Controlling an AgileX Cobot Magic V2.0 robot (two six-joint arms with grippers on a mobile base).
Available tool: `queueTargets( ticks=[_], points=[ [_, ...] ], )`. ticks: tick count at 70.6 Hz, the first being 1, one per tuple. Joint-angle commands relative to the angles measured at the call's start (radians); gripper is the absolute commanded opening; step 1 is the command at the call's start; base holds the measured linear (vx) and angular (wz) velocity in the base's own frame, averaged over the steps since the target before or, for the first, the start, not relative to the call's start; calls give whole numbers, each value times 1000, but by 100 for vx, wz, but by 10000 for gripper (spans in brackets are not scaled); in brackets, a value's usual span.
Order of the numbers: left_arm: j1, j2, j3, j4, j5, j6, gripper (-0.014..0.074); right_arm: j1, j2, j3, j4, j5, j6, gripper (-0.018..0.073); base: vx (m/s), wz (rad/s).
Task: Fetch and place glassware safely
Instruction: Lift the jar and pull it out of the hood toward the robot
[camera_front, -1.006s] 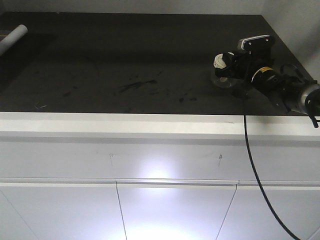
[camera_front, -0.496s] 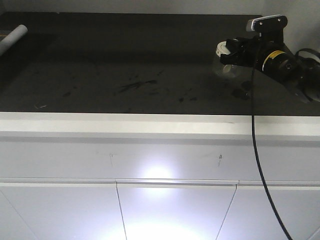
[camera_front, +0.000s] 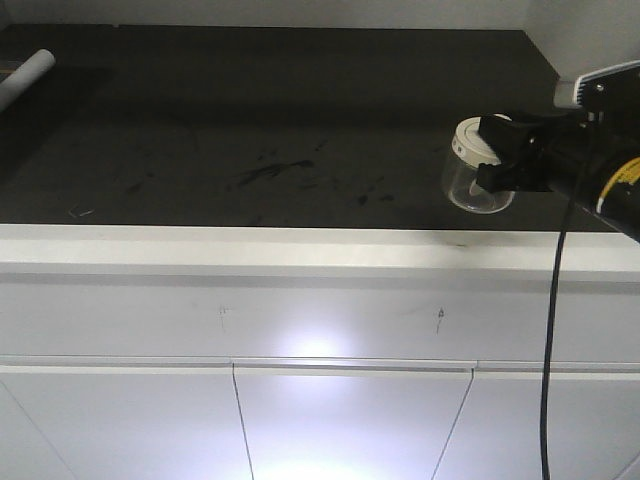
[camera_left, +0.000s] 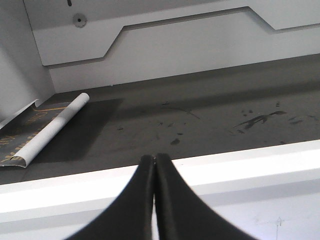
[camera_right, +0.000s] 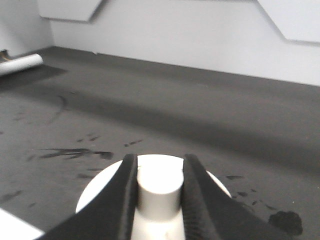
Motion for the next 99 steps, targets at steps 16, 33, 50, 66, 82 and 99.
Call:
queueTargets(
  ticks=[16,33,50,66,82,99],
  points=[
    [-6,7,-27,-10,-72,-10,-7,68,-276,138,29,-83,0,-3,0,0],
    [-6,7,-27,-10,-72,-10,-7,311,-323,146,19,-1,0,-3,0,0],
    [-6,7,-27,-10,-72,-10,-7,534,-323,146,19,29,0,-2,0,0],
    [-6,7,-27,-10,-72,-10,-7,625,-323,146,18,53,0,-2,0,0],
    [-6,7,-27,-10,-72,-10,-7,625,-323,146,18,50,0,0,0,0],
    [-6,7,-27,-10,-72,-10,-7,625,-323,146,18,50,0,0,0,0]
  ],
)
